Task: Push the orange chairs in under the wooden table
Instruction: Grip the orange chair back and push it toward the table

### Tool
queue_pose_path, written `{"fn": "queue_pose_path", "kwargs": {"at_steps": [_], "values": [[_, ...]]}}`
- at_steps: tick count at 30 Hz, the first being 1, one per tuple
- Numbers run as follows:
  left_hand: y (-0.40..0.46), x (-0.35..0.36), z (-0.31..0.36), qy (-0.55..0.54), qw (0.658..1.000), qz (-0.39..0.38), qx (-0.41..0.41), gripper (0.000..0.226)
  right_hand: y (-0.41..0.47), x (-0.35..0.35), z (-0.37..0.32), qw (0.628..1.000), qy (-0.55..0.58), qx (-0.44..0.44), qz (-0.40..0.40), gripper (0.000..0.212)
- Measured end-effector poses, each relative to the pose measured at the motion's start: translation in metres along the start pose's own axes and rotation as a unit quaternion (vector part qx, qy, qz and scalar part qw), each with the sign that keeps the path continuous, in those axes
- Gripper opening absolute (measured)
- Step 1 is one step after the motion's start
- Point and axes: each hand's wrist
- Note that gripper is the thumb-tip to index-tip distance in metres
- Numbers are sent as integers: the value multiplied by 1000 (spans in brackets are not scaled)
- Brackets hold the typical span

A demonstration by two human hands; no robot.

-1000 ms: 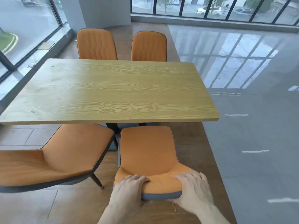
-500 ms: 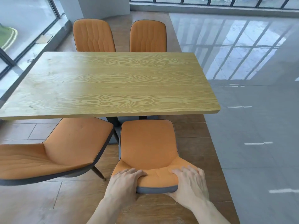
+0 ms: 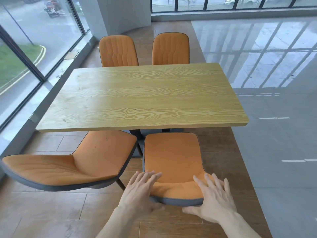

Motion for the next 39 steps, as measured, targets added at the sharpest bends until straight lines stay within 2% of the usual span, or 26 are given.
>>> {"fn": "queue_pose_path", "kwargs": {"at_steps": [7,16,19,23,26,30,36,39], "values": [[-53,-55,-106,4,996,88,-36,81,0,-20,-102,997,58,-45,24,131],[-149,-104,-327,-29,992,114,-48,76,25,-8,-344,993,108,-52,9,135],[-176,-120,-390,-36,995,88,-44,83,30,-2,-417,990,127,-66,-8,130],[-189,-135,-450,-33,999,29,-27,109,43,0,-490,988,129,-69,-55,128],[-186,-137,-478,-17,1000,4,-15,111,55,3,-527,987,125,-70,-76,123],[-171,-135,-501,14,1000,-10,-11,103,69,13,-553,985,125,-54,-105,118],[-164,-127,-510,56,997,52,-9,80,81,36,-560,992,105,-51,-39,83],[-169,-123,-497,65,995,66,-23,75,81,40,-548,993,92,-70,-31,74]]}}
Point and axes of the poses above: each hand's wrist, its own y-axis towards the middle knuckle, its own x-axis out of the palm, z = x × y, and after that the axes turned 9 degrees about -z, right-handed
